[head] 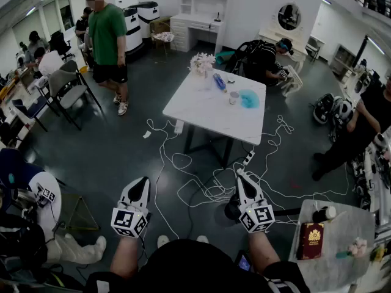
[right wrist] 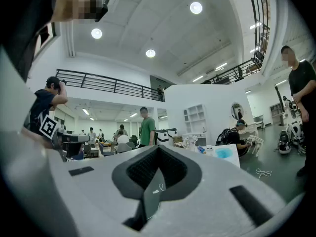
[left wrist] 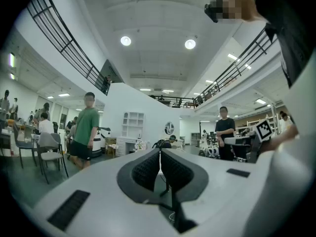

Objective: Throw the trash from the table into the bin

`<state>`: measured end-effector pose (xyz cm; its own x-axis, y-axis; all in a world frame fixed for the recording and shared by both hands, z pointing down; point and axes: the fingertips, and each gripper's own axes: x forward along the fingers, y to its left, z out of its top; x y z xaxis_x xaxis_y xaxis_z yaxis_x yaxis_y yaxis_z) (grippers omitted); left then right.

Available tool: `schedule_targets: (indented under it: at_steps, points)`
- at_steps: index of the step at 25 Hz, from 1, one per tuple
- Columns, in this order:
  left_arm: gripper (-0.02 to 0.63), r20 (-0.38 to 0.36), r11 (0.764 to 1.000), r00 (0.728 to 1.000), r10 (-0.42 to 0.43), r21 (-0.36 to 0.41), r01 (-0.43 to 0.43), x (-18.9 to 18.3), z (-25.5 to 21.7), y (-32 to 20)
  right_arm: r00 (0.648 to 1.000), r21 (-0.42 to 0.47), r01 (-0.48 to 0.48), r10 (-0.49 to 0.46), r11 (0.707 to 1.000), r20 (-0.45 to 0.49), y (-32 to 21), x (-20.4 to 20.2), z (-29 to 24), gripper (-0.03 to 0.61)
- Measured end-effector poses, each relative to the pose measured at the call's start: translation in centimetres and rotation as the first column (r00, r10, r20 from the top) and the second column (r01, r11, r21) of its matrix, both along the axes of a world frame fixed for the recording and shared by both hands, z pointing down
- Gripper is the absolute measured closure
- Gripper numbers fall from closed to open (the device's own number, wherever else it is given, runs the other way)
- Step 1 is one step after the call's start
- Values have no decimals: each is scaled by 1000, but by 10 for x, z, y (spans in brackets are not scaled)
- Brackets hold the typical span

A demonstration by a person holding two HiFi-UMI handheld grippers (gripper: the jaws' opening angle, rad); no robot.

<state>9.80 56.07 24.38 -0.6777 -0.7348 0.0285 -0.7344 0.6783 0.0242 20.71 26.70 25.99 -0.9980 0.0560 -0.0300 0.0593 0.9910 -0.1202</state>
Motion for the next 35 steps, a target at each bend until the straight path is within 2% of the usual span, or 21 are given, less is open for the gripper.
schedule_targets:
  at_steps: [6,15,20,24,30,35]
  points:
    - [594,24,1000,1000,7,9,-8,-7,-8,-10,1000,7,-3,3,1000,30,-9,-10,-8,575]
    - [594,32,1000,999,-11,17,10,3,-11,-28,999,9,2,-2,1000,44,-28,0,-12,575]
    - [594,41,998,999,-28,54,26,-1,-18,-57,995,-9,-2,3,1000,104,-56,2,-25,575]
    - [595,48,997,998,-40,69,36,7,-20,-86,994,26,17,-20,1000,108,-73,10,-25,575]
    - [595,50,1000,999,4,11,-5,22,-7,-125,994,28,34,-36,999,107,-97,7,-13,575]
    - [597,28,1000,999,27,2,-27,-3,4,-141,996,39,30,-33,999,86,-104,-17,-13,575]
